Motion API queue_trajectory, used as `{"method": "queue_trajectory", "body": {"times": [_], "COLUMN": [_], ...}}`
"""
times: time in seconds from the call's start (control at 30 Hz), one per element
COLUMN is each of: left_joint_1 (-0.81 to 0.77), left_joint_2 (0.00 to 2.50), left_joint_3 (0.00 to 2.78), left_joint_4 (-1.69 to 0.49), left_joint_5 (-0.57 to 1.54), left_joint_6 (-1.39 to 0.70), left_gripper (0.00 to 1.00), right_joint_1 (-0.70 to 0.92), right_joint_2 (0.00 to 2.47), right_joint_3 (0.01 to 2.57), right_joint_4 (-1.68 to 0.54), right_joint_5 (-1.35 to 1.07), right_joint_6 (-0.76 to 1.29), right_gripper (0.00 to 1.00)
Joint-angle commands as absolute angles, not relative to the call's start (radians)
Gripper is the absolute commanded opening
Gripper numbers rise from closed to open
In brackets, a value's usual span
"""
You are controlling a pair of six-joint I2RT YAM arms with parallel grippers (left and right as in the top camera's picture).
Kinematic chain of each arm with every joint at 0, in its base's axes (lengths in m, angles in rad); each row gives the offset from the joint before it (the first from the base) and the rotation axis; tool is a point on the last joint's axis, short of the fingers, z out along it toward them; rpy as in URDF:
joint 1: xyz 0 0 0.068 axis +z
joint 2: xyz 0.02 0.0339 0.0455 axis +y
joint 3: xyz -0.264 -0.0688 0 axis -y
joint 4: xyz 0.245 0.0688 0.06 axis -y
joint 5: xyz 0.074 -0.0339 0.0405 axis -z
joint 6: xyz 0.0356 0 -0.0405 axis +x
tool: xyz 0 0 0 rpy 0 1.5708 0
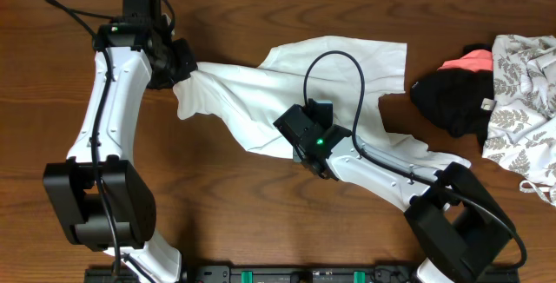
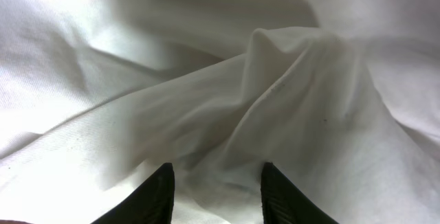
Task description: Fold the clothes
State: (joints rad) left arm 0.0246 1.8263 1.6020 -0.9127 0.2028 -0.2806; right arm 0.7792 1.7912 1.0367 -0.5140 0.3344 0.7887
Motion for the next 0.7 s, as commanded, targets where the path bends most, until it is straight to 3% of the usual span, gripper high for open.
{"method": "queue_trajectory", "body": {"times": [0.0,0.13,0.53,0.67], "left_joint_1": [0.030,0.030,0.030,0.030], "left_joint_2": [1.827,1.827,1.827,1.827], "left_joint_3": [1.608,1.608,1.608,1.608], "left_joint_4": [-0.916,-0.916,-0.917,-0.916], "left_joint_5": [0.200,0.200,0.200,0.200], "left_joint_6": [-0.263,-0.263,-0.263,-0.263], "left_gripper": [0.06,0.06,0.06,0.06], "right_joint_1": [0.785,0.785,0.777,0.777], "right_joint_2": [1.798,1.798,1.820,1.820], "right_joint_3": [1.034,1.034,1.034,1.034], "right_joint_4": [-0.514,-0.520,-0.548,-0.542], "right_joint_5": [0.363,0.363,0.384,0.389], "right_joint_6": [0.797,0.797,0.808,0.807], "right_gripper": [0.36,0.24,0.31,0.23]}}
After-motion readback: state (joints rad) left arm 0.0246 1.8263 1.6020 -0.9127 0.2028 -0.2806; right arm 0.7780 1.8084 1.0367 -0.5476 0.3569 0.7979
